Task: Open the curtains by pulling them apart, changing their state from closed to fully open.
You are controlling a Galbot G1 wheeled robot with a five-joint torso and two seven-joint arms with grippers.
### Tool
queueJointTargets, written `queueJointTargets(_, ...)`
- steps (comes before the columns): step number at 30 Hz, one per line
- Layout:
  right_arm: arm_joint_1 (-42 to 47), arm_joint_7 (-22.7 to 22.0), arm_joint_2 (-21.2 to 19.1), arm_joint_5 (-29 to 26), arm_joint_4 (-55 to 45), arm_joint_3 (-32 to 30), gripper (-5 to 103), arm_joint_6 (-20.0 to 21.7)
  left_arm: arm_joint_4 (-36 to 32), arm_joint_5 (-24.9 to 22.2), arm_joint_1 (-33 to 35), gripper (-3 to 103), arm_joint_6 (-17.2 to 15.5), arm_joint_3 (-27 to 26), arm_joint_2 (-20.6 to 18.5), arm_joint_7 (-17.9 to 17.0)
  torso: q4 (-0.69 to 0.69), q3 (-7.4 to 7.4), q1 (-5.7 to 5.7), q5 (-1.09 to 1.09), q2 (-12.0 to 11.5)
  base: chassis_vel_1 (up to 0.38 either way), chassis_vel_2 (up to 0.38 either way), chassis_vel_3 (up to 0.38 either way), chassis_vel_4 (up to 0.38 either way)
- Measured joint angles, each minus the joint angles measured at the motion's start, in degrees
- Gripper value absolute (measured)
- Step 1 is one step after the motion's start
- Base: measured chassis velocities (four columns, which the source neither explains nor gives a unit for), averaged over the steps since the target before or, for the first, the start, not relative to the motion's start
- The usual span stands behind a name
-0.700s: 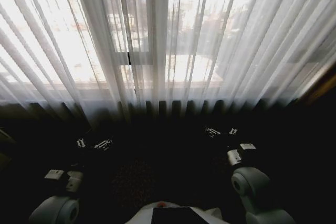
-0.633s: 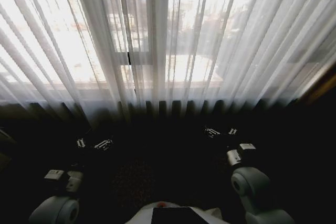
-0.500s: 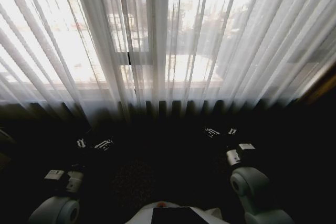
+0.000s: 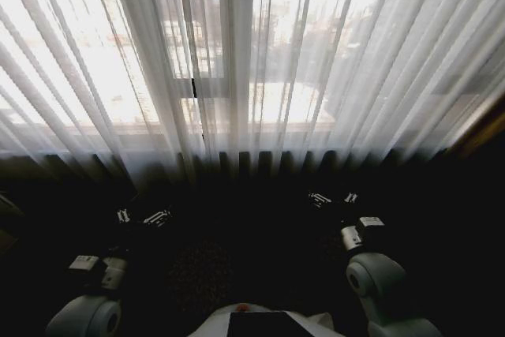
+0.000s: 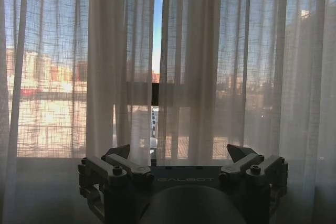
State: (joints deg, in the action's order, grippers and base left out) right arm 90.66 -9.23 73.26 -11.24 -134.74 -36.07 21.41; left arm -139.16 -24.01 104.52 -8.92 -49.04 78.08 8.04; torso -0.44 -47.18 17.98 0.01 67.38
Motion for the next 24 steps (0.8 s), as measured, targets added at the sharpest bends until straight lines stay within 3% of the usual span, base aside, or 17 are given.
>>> queueJointTargets(12,-0.09,0.02,0.26,0.27,0.42,0.58,100,-0.94,0.02,0.41,-0.03,100,0.37,0.45,0.34,0.01,0.00,0.00,0.00,0.00,0.00,0.045,0.041,-0.033,-0.032)
queueJointTargets(24,-0.14,0.20,0.36,0.13,1.23,0.69,100,-1.97,0.51,0.68,0.15,100,1.61,0.75,0.58,-0.01,0.01,0.00,0.00,-0.02,0.01,0.237,0.203,-0.234,-0.227)
